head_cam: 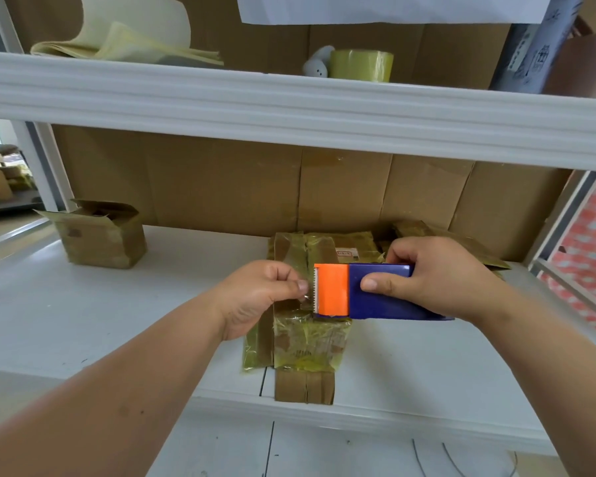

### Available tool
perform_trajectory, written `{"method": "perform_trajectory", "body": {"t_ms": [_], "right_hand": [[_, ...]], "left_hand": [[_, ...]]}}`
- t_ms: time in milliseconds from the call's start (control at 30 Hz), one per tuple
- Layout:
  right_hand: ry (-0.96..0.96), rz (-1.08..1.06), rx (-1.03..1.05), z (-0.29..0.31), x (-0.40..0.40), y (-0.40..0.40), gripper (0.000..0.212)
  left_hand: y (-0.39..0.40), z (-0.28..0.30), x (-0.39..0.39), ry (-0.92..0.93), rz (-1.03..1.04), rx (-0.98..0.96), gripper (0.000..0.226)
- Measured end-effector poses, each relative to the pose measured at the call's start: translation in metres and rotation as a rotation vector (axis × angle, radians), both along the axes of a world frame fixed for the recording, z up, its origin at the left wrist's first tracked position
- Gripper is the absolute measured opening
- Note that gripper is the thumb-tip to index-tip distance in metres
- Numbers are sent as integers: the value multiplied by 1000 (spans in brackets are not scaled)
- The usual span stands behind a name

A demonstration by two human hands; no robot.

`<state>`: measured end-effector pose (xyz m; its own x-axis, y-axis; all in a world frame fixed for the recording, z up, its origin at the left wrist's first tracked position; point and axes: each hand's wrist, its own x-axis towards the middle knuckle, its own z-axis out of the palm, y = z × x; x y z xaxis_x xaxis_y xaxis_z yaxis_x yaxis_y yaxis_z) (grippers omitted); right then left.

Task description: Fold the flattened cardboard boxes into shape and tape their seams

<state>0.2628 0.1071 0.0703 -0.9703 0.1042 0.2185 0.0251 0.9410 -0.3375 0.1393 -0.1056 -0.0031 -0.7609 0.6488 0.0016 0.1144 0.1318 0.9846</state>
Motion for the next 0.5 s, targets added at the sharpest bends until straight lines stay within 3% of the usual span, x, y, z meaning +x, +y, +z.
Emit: {"method": "perform_trajectory", "body": {"t_ms": [300, 500], "right_hand": [[-1, 18, -43, 4, -3, 2, 55], [-10, -24, -70, 2, 0, 30, 61]], "left_hand": [[-8, -6, -13, -127, -34, 207, 19], [-24, -10, -24, -234, 107, 312, 14]]}}
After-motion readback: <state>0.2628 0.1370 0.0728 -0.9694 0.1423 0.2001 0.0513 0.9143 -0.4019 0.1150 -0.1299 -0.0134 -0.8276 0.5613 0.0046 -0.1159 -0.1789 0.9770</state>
